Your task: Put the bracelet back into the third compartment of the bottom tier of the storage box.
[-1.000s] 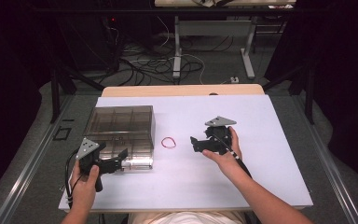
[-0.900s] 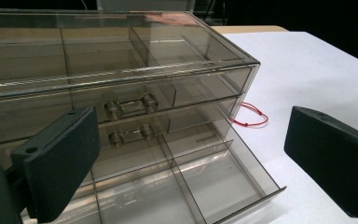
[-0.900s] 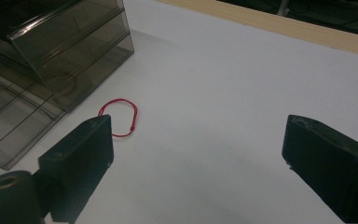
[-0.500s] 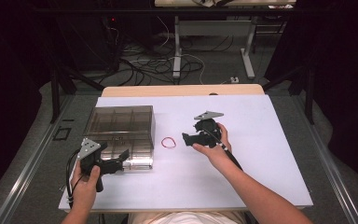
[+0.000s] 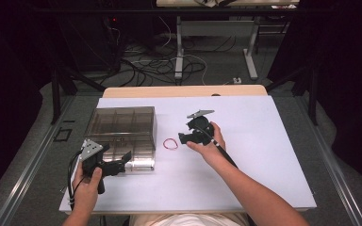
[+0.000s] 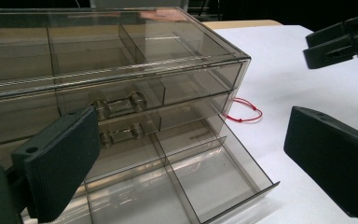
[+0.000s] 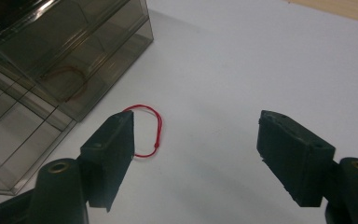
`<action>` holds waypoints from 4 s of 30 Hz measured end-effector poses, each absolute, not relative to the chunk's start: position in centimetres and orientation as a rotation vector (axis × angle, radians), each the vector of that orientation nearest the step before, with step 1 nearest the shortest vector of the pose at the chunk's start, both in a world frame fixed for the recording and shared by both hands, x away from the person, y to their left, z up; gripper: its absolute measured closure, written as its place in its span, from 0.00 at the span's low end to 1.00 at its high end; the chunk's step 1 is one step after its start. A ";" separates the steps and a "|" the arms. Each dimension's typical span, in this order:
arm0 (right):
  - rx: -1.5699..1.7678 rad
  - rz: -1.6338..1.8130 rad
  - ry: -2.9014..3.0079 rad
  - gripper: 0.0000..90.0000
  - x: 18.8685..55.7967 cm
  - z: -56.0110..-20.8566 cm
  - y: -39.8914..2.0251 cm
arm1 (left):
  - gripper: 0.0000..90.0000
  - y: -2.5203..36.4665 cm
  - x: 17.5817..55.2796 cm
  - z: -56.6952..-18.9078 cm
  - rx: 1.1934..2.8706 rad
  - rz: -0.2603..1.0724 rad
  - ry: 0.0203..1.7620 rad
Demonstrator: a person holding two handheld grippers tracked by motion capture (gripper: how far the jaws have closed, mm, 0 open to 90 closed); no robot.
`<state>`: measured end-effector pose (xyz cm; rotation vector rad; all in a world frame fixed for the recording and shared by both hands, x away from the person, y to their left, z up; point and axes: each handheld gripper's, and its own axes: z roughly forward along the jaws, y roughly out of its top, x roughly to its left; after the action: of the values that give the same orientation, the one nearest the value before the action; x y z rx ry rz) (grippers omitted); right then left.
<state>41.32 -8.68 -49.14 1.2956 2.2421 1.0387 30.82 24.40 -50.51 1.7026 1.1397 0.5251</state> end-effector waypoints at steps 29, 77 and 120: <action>1.462 0.965 2.345 0.72 43.7 -51.9 -6.1 | 0.04 24.3 30.9 -50.6 1.710 0.521 1.144; 1.488 0.812 2.421 0.95 44.3 -54.5 -3.7 | 0.04 24.3 30.9 -50.6 1.710 0.515 1.143; 1.468 0.898 2.389 0.97 43.8 -52.5 -4.6 | 0.04 24.3 30.9 -50.6 1.703 0.517 1.145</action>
<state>43.75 -4.64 -52.46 1.4682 2.3887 0.8978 30.87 24.32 -50.56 1.7034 1.1454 0.5168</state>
